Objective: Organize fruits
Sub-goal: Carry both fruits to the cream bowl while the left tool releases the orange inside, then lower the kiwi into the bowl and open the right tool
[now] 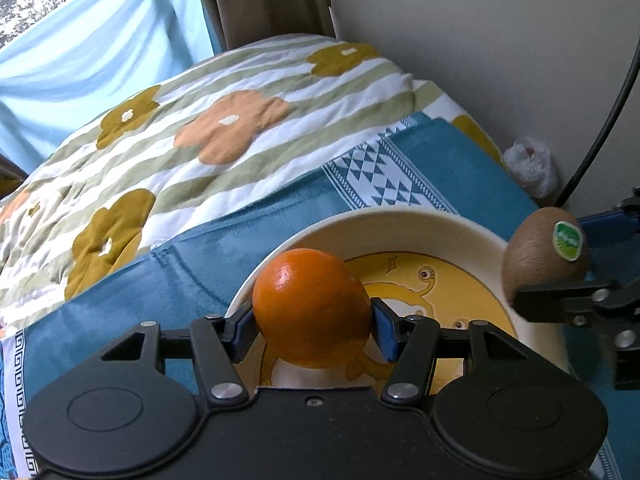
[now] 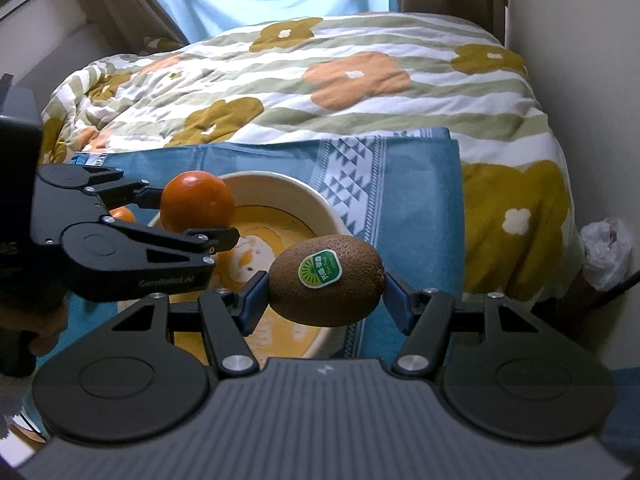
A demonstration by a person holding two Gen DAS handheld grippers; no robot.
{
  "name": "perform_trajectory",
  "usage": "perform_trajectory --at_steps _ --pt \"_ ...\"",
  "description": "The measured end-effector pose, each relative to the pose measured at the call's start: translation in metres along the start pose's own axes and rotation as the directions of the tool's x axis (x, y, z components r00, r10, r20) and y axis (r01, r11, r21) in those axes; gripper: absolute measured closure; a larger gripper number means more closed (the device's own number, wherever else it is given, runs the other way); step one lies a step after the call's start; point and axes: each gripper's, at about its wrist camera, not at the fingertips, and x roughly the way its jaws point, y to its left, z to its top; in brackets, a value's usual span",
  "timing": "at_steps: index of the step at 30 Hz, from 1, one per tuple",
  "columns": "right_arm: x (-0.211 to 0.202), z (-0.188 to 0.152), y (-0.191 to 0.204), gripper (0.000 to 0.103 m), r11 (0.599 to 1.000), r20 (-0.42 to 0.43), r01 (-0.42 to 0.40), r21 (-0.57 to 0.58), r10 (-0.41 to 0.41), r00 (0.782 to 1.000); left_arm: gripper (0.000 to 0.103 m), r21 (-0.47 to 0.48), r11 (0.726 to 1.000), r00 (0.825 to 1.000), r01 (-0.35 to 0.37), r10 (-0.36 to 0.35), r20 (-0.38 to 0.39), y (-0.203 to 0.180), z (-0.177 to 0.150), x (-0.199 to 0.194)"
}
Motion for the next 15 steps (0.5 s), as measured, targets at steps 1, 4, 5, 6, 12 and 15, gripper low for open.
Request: perform_trajectory --at_steps 1,4,5,6,12,15 --pt "0.001 0.0 -0.001 0.026 1.0 -0.002 0.001 0.004 -0.001 1.0 0.04 0.006 1.0 1.0 -0.006 0.006 -0.001 -0.001 0.0 0.002" --pt "0.001 -0.001 -0.005 0.026 1.0 -0.004 0.005 0.015 -0.005 1.0 0.033 0.022 1.0 1.0 -0.019 0.018 0.009 -0.002 0.0 0.001" --pt "0.002 -0.001 -0.006 0.026 1.0 -0.003 0.006 0.018 -0.006 1.0 0.027 0.028 0.999 0.999 -0.026 0.025 0.023 -0.003 0.001 -0.003" --pt "0.001 -0.001 -0.007 0.026 1.0 -0.002 0.008 0.022 -0.008 1.0 0.016 0.031 0.999 0.999 -0.04 0.038 0.036 -0.003 0.002 -0.007" --pt "-0.002 0.003 -0.009 0.026 0.999 0.004 0.02 0.03 -0.02 1.0 0.012 -0.021 0.999 0.997 -0.047 0.048 0.065 0.015 0.003 -0.028" --pt "-0.003 0.003 -0.008 0.026 1.0 0.003 0.024 0.02 -0.024 1.0 0.012 -0.042 0.997 0.996 -0.057 0.059 0.066 0.024 -0.001 -0.038"
